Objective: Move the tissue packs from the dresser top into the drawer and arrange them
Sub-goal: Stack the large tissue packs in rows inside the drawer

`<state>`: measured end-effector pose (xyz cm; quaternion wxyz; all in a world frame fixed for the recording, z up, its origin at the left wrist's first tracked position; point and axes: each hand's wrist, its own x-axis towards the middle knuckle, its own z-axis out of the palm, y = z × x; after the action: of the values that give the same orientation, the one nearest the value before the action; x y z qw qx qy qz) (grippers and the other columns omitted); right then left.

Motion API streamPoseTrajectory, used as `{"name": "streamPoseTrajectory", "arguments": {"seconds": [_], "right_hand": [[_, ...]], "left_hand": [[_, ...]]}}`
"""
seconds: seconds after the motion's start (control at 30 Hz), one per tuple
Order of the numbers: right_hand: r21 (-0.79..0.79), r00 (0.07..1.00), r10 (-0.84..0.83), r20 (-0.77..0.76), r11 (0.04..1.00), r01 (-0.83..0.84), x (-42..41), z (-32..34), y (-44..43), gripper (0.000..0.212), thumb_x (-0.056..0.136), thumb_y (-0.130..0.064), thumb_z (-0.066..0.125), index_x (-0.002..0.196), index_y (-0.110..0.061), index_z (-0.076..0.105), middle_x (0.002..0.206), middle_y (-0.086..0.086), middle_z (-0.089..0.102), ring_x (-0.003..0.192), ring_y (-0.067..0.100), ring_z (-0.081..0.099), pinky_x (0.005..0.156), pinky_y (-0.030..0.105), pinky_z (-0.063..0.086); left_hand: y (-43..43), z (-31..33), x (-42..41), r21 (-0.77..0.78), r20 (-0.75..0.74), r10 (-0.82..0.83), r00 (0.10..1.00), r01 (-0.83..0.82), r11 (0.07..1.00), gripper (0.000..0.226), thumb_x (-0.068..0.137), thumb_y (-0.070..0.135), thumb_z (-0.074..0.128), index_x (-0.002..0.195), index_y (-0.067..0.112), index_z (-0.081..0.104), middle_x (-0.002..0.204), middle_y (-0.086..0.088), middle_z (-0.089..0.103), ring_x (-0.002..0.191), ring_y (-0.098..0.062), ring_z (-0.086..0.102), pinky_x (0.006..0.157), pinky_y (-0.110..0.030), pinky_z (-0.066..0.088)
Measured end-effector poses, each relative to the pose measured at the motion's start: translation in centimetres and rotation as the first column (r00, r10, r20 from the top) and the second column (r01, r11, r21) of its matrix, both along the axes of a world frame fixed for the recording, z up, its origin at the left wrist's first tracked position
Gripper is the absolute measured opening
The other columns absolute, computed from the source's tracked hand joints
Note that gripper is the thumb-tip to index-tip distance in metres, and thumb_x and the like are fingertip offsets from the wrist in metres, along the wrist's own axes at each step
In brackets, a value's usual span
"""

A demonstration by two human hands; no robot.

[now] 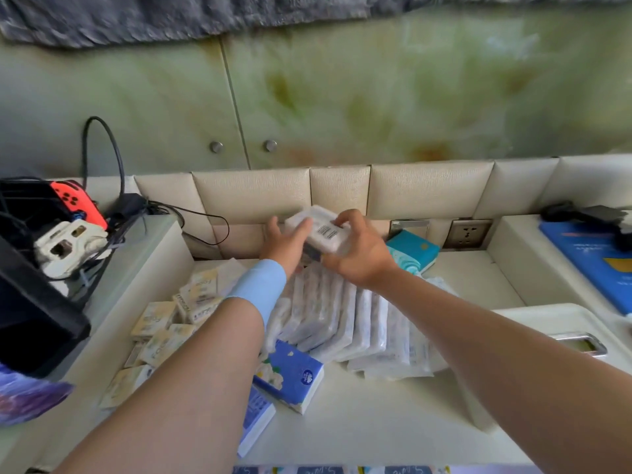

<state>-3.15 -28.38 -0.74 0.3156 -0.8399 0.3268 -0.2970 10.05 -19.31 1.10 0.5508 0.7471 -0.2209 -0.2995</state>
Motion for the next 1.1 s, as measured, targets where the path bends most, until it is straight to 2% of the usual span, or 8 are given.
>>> {"name": "streamPoseTrajectory", "arguments": {"seconds": [0.07,0.17,0.27,0.33,0.43,0.63,0.93,1.1], "right_hand": [[-0.028,0.987,0.159,0.018,0.987,-0.159,-0.1,0.0,0.2,0.07,0.066,-0.032,0.079,0.125,-0.028,0.043,0.12,0.0,0.05,0.106,0.018,0.053,0.082,0.021,0.043],[0.065,0.976,0.218,-0.003,0.974,-0.218,0.5,-0.1,0.0,0.091,0.07,-0.02,0.081,0.146,-0.023,0.031,0.138,0.003,0.046,0.12,0.016,0.05,0.097,0.022,0.044],[0.142,0.965,0.163,-0.204,0.981,-0.135,1.5,-0.3,-0.9,0.08,0.081,-0.014,0.068,0.152,-0.02,0.031,0.148,0.008,0.041,0.134,0.024,0.041,0.108,0.029,0.038],[0.087,0.926,0.074,-0.369,0.995,-0.045,2.2,-0.9,-1.6,0.057,0.089,-0.007,0.056,0.143,-0.021,0.048,0.138,0.009,0.052,0.123,0.027,0.052,0.102,0.034,0.047],[-0.022,0.869,0.003,-0.495,1.0,-0.016,3.0,-1.4,-2.4,0.04,0.093,-0.008,0.054,0.13,-0.022,0.061,0.13,0.007,0.059,0.113,0.026,0.058,0.095,0.035,0.051],[-0.103,0.71,-0.005,-0.704,0.99,-0.095,3.4,-1.6,-2.0,0.065,0.085,-0.026,0.067,0.142,-0.033,0.035,0.138,0.009,0.049,0.126,0.032,0.044,0.104,0.043,0.038],[-0.39,0.881,-0.16,-0.446,0.92,-0.03,1.4,0.7,-0.5,0.069,0.071,-0.029,0.073,0.129,-0.03,0.036,0.118,0.004,0.045,0.107,0.021,0.04,0.098,0.037,0.04],[-0.3,0.872,-0.222,-0.437,0.949,0.092,-2.4,4.2,0.7,0.071,0.072,-0.053,0.068,0.132,-0.029,0.038,0.114,0.005,0.048,0.103,0.023,0.045,0.091,0.037,0.047]], "left_hand": [[0.0,0.4,0.7,-0.093,-0.184,0.093,0.979,-0.111,0.989,0.092,0.084,0.04,0.072,0.154,0.031,0.013,0.137,-0.003,0.049,0.108,-0.033,0.062,0.067,-0.04,0.058],[0.7,0.0,2.1,-0.065,-0.156,0.178,0.971,-0.19,0.98,0.098,0.07,0.025,0.083,0.15,0.028,0.027,0.135,0.002,0.049,0.104,-0.032,0.063,0.058,-0.036,0.057],[1.6,-0.8,3.6,-0.055,-0.145,0.252,0.957,-0.262,0.964,0.087,0.054,0.026,0.082,0.135,0.023,0.05,0.126,-0.006,0.062,0.099,-0.032,0.067,0.067,-0.041,0.06],[2.6,-0.6,4.5,-0.013,-0.067,0.308,0.949,-0.31,0.951,0.089,0.043,0.033,0.078,0.129,0.024,0.056,0.12,-0.005,0.066,0.096,-0.032,0.068,0.076,-0.044,0.059],[4.5,0.6,4.3,0.116,0.156,0.243,0.957,-0.262,0.958,0.069,0.064,0.025,0.074,0.131,0.023,0.055,0.124,-0.004,0.062,0.104,-0.03,0.063,0.082,-0.032,0.051],[6.4,0.7,4.8,0.476,0.535,-0.119,0.836,-0.183,0.86,0.074,0.078,0.024,0.07,0.144,0.035,0.039,0.135,-0.007,0.054,0.124,-0.032,0.051,0.098,-0.035,0.047],[6.7,3.1,3.7,0.467,0.582,-0.121,0.805,-0.209,0.859,0.058,0.083,0.023,0.066,0.13,0.011,0.035,0.137,-0.008,0.046,0.123,-0.034,0.049,0.09,-0.038,0.044],[8.0,5.4,1.4,0.374,0.607,-0.127,0.784,-0.142,0.916,0.072,0.08,0.018,0.066,0.14,0.024,0.027,0.135,-0.007,0.051,0.113,-0.034,0.056,0.09,-0.036,0.046]]}}
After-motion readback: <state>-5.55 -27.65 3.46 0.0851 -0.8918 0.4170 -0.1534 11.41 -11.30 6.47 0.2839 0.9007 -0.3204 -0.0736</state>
